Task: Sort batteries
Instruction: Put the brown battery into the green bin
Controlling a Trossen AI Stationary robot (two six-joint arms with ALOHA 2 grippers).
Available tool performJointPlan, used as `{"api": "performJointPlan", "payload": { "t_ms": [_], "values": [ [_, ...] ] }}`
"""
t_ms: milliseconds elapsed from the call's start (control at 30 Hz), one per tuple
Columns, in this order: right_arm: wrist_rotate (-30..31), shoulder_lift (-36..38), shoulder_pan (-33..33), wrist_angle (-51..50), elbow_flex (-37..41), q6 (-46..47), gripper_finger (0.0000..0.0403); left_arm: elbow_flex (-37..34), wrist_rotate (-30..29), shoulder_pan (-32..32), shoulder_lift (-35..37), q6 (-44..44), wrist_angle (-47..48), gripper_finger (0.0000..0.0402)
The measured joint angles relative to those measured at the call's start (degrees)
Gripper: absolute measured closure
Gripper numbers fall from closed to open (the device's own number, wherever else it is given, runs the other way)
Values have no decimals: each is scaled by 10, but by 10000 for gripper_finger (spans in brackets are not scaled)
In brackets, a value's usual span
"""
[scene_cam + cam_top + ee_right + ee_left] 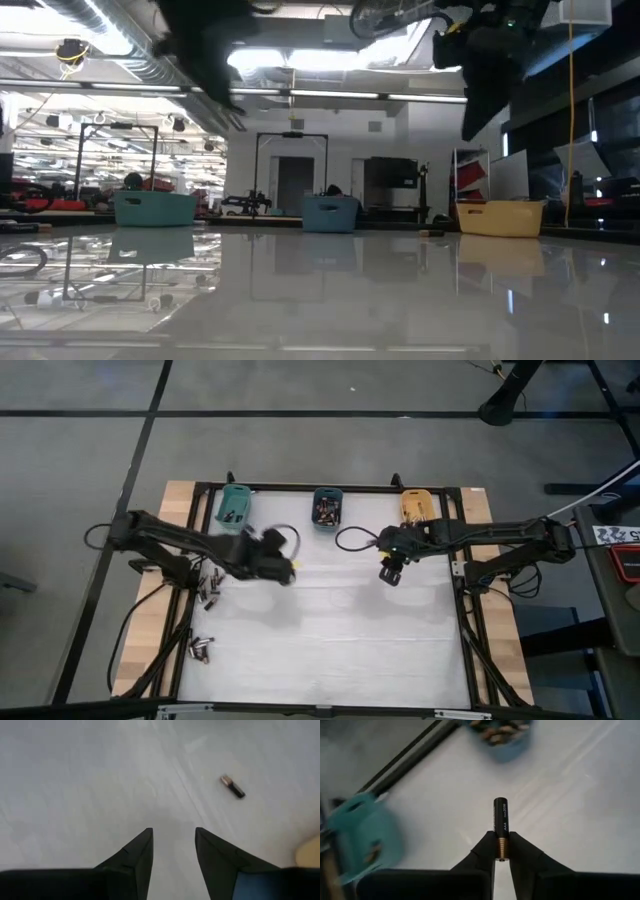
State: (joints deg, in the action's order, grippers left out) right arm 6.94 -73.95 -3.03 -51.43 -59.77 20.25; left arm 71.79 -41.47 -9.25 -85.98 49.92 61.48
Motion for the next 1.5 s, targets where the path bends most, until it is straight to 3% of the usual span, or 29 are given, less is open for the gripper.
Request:
{"api": "performJointPlan", "payload": {
  "t_ms": [167,300,400,567,833,1033,1167,1333,1500],
  "values": [
    [0,0,0,68,0,20,256,-22,8,54,97,66,135,378],
    [1,0,0,115,0,37,256,-78,18,131,187,120,178,372],
    [1,0,0,132,0,39,256,-130,28,200,244,104,147,375],
    [1,0,0,137,0,33,256,-221,115,310,292,-2,-2,376],
    [1,0,-10,137,0,-49,256,-302,225,483,282,-82,-138,373],
    [-32,0,-81,135,0,-123,256,-306,263,563,235,-104,-200,369],
    [-80,0,-143,133,0,-169,256,-306,290,596,190,-105,-221,364],
    [-91,0,-201,141,0,-231,256,-306,294,619,134,-107,-255,362],
    [-116,0,-243,133,0,-236,256,-306,293,627,111,-96,-279,343]
  ]
}}
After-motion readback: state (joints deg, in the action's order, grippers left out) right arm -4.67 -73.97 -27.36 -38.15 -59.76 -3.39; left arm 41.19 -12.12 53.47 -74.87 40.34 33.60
